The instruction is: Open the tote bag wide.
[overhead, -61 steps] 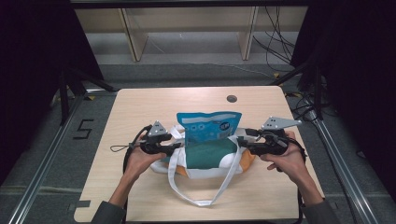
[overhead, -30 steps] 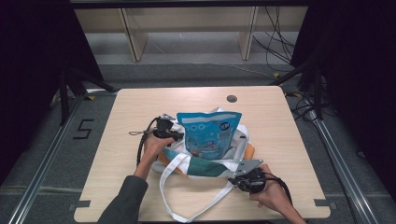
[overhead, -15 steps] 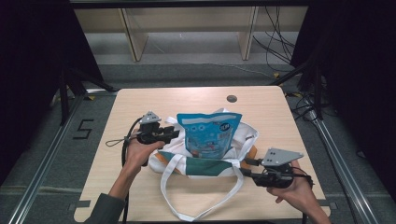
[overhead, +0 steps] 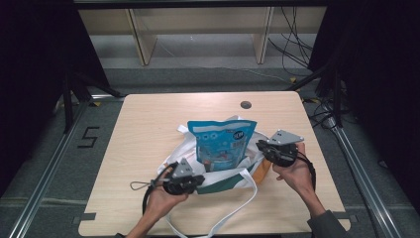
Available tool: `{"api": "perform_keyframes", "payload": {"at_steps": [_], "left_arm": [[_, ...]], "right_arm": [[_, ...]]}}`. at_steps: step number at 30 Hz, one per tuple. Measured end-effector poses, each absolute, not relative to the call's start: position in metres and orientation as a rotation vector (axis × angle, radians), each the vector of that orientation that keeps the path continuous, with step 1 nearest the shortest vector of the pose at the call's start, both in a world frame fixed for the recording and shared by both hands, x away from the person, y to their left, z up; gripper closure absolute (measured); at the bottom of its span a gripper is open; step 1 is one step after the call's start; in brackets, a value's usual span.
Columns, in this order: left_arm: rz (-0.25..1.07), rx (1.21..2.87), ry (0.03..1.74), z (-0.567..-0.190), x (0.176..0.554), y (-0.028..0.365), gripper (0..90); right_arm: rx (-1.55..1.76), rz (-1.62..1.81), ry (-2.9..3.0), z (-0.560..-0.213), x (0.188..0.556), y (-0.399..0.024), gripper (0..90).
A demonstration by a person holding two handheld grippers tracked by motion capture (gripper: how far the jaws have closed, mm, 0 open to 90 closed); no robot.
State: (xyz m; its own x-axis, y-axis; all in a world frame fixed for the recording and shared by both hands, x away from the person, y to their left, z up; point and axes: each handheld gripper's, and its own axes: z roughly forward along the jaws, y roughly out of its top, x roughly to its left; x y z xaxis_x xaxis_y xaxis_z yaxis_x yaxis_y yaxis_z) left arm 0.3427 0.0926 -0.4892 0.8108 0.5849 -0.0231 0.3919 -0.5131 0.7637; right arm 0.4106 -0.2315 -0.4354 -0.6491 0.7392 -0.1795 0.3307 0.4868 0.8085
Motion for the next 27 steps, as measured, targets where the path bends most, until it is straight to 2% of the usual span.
{"api": "perform_keyframes", "payload": {"at_steps": [1, 2, 3, 4, 8, 11, 12, 13, 14, 15, 16, 17, 19, 21, 25, 26, 27], "left_arm": [[0.302, 2.176, 0.716, -0.489, 0.343, 0.093, 86.2], [0.324, 2.228, 0.705, -0.498, 0.342, 0.09, 86.2], [0.341, 2.246, 0.7, -0.503, 0.34, 0.089, 86.2], [0.359, 2.235, 0.703, -0.507, 0.338, 0.092, 86.3], [0.365, 2.221, 0.705, -0.509, 0.336, 0.092, 86.3], [0.319, 2.214, 0.73, -0.506, 0.339, 0.093, 86.1], [0.314, 2.224, 0.72, -0.503, 0.34, 0.095, 83.8], [0.304, 2.184, 0.716, -0.497, 0.341, 0.097, 83.8], [0.303, 2.159, 0.71, -0.491, 0.341, 0.099, 77.6], [0.316, 2.11, 0.706, -0.481, 0.341, 0.102, 77.6], [0.395, 2.032, 0.697, -0.458, 0.345, 0.109, 74.8], [0.395, 2.032, 0.697, -0.458, 0.345, 0.109, 74.3], [0.453, 1.995, 0.709, -0.442, 0.353, 0.117, 74.3], [0.522, 1.962, 0.753, -0.431, 0.37, 0.127, 74.8], [0.579, 1.968, 0.846, -0.445, 0.409, 0.135, 77.4], [0.652, 2.068, 0.828, -0.459, 0.426, 0.134, 78.9], [0.652, 2.068, 0.828, -0.459, 0.426, 0.134, 79.1]], "right_arm": [[0.881, 1.049, 2.22, -0.435, 0.411, -0.231, 85.2], [0.919, 1.016, 2.218, -0.459, 0.424, -0.23, 84.4], [0.919, 1.016, 2.218, -0.459, 0.424, -0.23, 84.4], [0.937, 0.928, 2.268, -0.481, 0.432, -0.227, 85.6], [0.953, 0.933, 2.303, -0.5, 0.437, -0.226, 87.7], [1.011, 0.991, 2.303, -0.499, 0.441, -0.232, 87.7], [1.026, 0.994, 2.311, -0.496, 0.442, -0.233, 83.4], [1.026, 0.994, 2.311, -0.496, 0.442, -0.233, 83.4], [1.05, 0.994, 2.306, -0.484, 0.44, -0.232, 73.7], [1.05, 0.994, 2.306, -0.484, 0.44, -0.232, 73.7], [1.048, 1.091, 2.286, -0.466, 0.435, -0.231, 73.4], [1.048, 1.091, 2.286, -0.466, 0.435, -0.231, 73.4], [0.972, 1.175, 2.21, -0.438, 0.432, -0.232, 73.8], [0.953, 1.184, 2.168, -0.429, 0.433, -0.231, 75.3], [0.92, 1.144, 2.166, -0.431, 0.45, -0.233, 82.6], [0.949, 1.082, 2.187, -0.444, 0.46, -0.233, 83.9], [0.949, 1.082, 2.187, -0.444, 0.46, -0.233, 83.9]]}}
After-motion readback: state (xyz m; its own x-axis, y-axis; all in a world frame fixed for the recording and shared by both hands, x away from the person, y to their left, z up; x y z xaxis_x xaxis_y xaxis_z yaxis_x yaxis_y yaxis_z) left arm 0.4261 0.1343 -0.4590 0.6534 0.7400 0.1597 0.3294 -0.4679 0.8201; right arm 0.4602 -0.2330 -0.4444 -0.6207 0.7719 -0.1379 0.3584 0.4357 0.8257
